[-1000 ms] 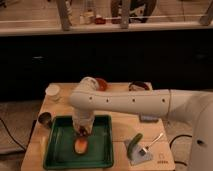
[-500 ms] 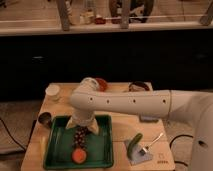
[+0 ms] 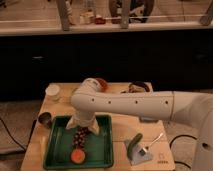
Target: Place grapes in tray
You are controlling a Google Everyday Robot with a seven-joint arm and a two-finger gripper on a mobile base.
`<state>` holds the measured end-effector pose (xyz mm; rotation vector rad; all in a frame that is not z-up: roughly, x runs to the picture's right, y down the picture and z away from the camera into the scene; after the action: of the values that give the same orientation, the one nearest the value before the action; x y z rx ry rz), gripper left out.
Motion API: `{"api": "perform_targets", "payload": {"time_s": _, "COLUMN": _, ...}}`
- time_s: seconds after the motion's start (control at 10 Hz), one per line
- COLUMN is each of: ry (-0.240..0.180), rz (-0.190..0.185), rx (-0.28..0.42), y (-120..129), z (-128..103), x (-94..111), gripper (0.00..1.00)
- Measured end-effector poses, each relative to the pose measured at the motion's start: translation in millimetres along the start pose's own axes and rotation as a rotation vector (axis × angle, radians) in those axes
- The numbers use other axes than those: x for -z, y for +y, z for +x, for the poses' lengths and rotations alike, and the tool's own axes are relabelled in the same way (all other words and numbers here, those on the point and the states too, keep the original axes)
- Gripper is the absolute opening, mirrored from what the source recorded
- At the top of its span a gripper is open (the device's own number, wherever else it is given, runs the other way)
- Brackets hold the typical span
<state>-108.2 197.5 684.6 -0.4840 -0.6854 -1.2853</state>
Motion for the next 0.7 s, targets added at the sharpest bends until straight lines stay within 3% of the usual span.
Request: {"api": "perform_targets", "payload": {"time_s": 0.7, "ry": 0.006, "rz": -0.008, "rx": 0.014, "y": -1.6, "z": 0.3, "x": 2.9, "gripper": 0.80}}
